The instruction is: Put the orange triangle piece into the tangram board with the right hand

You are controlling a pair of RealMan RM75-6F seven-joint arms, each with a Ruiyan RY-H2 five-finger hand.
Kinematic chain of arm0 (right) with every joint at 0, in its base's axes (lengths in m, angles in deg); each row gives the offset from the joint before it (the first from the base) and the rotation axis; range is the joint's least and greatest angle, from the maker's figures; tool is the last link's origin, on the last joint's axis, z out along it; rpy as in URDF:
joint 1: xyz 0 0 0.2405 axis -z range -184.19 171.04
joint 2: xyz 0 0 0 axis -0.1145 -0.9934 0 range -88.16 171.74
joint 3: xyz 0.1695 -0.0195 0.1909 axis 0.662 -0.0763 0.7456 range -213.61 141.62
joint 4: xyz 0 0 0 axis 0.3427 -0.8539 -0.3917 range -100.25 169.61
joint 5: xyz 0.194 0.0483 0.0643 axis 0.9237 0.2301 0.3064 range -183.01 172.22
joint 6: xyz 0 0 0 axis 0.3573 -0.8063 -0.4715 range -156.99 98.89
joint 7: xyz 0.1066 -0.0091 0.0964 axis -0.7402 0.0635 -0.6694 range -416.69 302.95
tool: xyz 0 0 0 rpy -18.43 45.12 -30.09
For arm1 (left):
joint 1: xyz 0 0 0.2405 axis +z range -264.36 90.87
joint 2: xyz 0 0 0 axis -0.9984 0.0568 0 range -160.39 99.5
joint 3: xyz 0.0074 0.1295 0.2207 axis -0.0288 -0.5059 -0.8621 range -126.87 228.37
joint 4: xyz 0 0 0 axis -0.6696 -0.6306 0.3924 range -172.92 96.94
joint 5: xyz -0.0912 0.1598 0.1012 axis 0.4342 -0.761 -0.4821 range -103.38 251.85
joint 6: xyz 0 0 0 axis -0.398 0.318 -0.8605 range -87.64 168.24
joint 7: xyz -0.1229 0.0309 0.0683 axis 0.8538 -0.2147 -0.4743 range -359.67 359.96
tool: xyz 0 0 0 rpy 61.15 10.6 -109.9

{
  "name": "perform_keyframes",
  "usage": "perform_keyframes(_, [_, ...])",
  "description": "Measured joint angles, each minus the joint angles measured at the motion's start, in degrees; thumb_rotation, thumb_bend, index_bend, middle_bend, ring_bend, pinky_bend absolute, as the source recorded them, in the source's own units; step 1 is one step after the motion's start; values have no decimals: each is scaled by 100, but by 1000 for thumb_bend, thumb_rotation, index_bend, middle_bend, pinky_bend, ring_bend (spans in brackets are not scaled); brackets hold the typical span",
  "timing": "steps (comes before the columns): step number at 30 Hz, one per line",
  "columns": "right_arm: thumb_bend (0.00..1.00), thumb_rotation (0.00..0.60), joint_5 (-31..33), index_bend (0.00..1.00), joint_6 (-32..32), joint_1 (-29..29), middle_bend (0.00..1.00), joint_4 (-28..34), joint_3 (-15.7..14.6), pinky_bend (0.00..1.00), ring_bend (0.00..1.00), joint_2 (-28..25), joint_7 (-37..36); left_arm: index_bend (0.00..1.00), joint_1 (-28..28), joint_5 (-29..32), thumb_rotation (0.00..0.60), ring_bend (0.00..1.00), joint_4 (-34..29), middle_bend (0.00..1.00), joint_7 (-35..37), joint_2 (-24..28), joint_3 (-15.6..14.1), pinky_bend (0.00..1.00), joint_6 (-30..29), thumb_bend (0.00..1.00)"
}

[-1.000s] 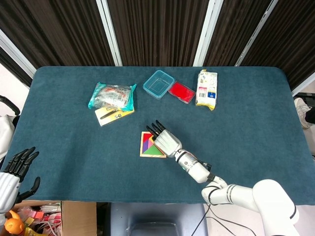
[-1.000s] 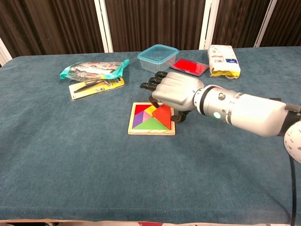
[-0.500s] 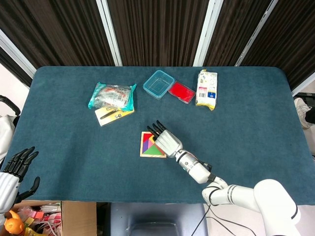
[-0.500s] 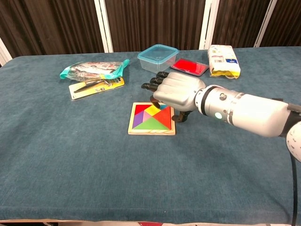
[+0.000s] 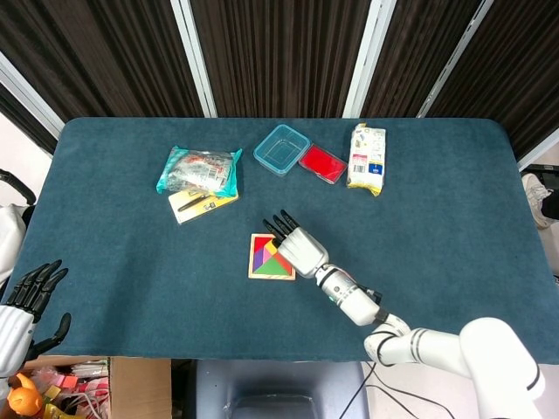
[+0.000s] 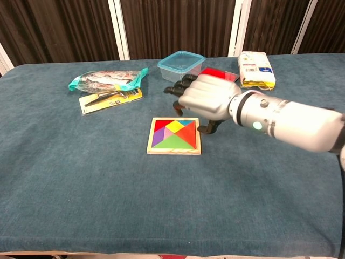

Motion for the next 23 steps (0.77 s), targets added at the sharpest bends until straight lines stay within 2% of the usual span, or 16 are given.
perform_keyframes(5, [453, 600, -460, 213, -916, 475, 0, 653, -183, 0, 0, -527, -514, 0, 16, 4, 600, 40, 64, 25, 36, -2, 2, 118, -36, 513])
perform_keyframes(10, [343, 600, -958, 9, -2545, 1470, 0, 1463, -573, 0, 0, -1362, -1005, 0, 38, 8, 600, 40, 63, 24, -41, -22, 4, 118, -59, 511])
perform_keyframes(15, [327, 600, -998, 0, -4202, 3102, 0, 2124, -1098, 0, 0, -2288, -1862, 0, 46, -32, 600, 40, 36, 24, -196, -65, 15, 118, -98, 512])
perform_keyframes(18, [318, 600, -783, 0, -4675, 3952, 0, 2296, -1294, 0, 0, -2671, -2652, 0, 51, -76, 600, 40, 24, 23, -276, -101, 24, 118, -139, 512])
perform_keyframes(23, [314, 600, -565, 0, -5090, 4686, 0, 2408, -1368, 0, 0, -3226, -3633, 0, 48, -148, 600, 40, -18, 23, -399, -121, 5, 118, -147, 512])
